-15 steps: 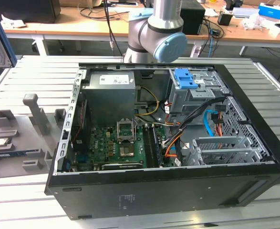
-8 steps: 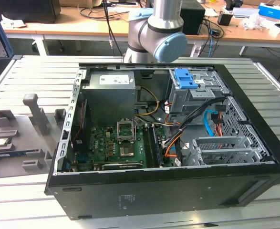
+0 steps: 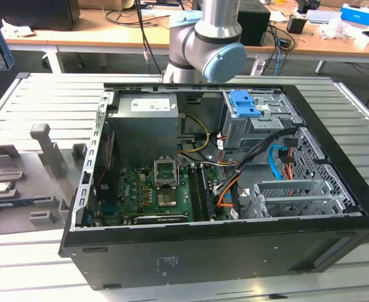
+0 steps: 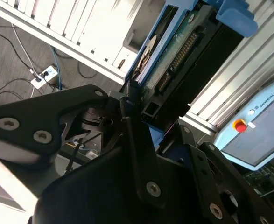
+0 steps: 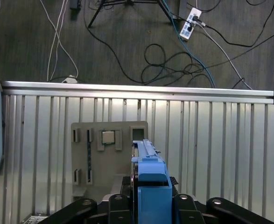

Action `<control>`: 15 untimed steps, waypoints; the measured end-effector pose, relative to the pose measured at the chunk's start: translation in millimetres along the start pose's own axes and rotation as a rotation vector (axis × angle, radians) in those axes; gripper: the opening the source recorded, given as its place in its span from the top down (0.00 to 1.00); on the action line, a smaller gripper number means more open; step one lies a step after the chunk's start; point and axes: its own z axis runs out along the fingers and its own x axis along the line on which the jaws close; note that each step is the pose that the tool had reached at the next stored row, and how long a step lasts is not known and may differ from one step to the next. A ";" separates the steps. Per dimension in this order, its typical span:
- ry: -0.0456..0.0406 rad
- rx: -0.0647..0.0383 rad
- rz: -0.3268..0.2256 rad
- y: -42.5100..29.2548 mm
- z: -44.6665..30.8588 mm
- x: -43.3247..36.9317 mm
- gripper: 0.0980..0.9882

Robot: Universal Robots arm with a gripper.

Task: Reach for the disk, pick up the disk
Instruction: 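Pick up the disk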

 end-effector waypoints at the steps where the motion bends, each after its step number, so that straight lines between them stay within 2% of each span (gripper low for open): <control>1: 0.0000 0.000 0.000 0.0 0.0 0.0 0.70; 4: 0.0000 0.000 0.000 -1.2 -0.1 0.0 0.70; 6: 0.0001 0.000 0.000 -8.2 -0.4 0.3 0.70; 9: 0.0000 -0.002 0.000 -29.0 -1.1 0.9 0.70; 12: 0.0000 -0.002 0.000 -42.4 -1.7 1.4 0.70; 13: 0.0001 -0.003 0.000 -53.1 -2.1 1.8 0.70; 15: 0.0000 -0.004 0.000 -66.2 -2.6 2.2 0.70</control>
